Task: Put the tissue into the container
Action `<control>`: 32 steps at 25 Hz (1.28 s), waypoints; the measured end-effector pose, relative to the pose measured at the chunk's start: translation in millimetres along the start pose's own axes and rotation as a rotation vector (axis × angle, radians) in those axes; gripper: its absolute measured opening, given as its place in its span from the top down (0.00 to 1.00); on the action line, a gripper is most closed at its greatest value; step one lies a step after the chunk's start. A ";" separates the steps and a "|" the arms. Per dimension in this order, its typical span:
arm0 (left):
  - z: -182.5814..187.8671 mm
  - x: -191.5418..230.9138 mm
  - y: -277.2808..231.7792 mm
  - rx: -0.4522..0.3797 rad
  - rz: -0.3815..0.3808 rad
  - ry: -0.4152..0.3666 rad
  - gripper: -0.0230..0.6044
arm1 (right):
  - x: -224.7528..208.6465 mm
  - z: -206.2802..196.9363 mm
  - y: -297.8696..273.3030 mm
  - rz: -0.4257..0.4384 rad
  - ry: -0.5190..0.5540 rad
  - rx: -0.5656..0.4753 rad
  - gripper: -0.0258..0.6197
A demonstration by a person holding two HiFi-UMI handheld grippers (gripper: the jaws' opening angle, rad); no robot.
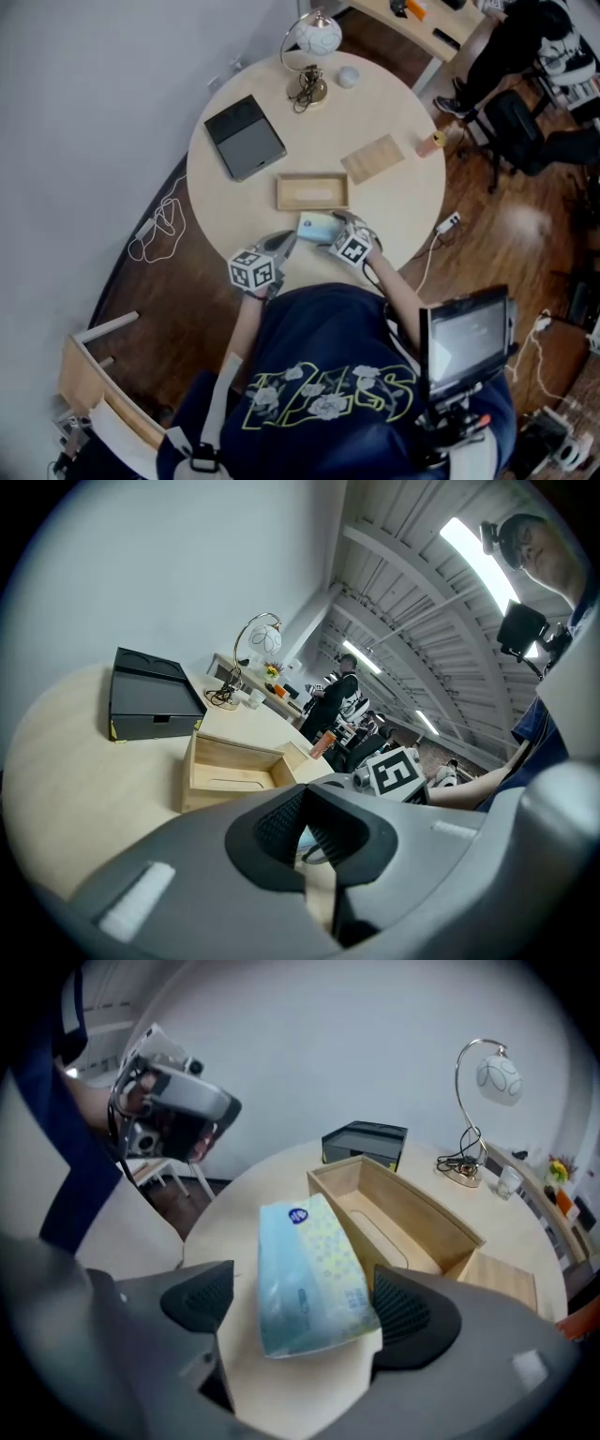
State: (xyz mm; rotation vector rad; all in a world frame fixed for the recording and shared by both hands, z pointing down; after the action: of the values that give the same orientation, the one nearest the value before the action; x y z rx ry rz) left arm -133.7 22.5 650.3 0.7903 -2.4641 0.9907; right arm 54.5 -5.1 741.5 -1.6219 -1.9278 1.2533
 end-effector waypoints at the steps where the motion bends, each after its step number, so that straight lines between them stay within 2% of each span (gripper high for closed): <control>1: 0.1 -0.3 0.2 -0.001 0.002 -0.002 0.96 | -2.4 -5.0 -6.0 -0.029 0.013 0.026 0.29; 2: 0.4 -0.5 0.6 -0.002 0.002 -0.002 0.96 | -4.6 -7.8 -9.2 -0.052 0.022 0.041 0.40; 4: 0.6 -0.5 2.3 -0.005 0.004 0.000 0.96 | -6.8 -6.1 -8.1 -0.056 0.035 0.067 0.44; 7: -0.3 1.2 7.3 -0.013 0.011 0.002 0.95 | -6.5 12.1 8.6 0.003 0.070 0.104 0.46; 11: 1.0 4.5 13.4 -0.026 0.021 0.012 0.95 | -12.4 76.8 60.3 0.083 0.153 -0.015 0.47; 13: 0.8 6.2 13.9 -0.030 0.027 0.016 0.95 | -23.9 112.4 83.6 0.070 0.186 -0.061 0.46; 15: 0.5 6.3 14.1 -0.029 0.030 0.015 0.95 | -41.9 133.2 88.4 0.023 0.208 -0.072 0.46; 19: 1.7 1.6 16.2 -0.032 0.031 0.003 0.96 | -87.2 121.0 52.9 -0.040 0.133 -0.001 0.46; 23: 5.9 -0.8 22.9 -0.047 0.034 -0.001 0.95 | -104.8 96.4 13.8 0.042 0.074 0.078 0.45; 25: 5.9 1.9 28.2 -0.052 0.043 0.003 0.95 | -105.8 87.9 0.4 0.056 0.068 0.104 0.44; 27: 4.7 4.0 32.5 -0.053 0.053 0.010 0.95 | -106.1 88.1 2.7 0.043 0.052 0.029 0.37; 30: 1.6 8.0 36.4 -0.049 0.064 0.020 0.95 | -98.0 104.2 32.1 0.054 -0.027 -0.165 0.17; 32: -2.3 10.2 38.0 -0.043 0.069 0.026 0.96 | -80.6 112.8 61.9 0.058 -0.046 -0.277 0.17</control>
State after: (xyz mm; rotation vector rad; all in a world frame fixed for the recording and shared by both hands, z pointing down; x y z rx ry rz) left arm -164.8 43.1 637.7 0.6789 -2.4969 0.9620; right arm 36.2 -126.7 652.5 -1.8060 -2.1774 1.0910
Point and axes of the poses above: the fingertips, and each gripper's own axes: y backward along the fingers, x to its left, z out of its top, the point moved 8 cm from there along y, backward along the fingers, and after that the axes turned 12 degrees about z, right-handed, at the moved point
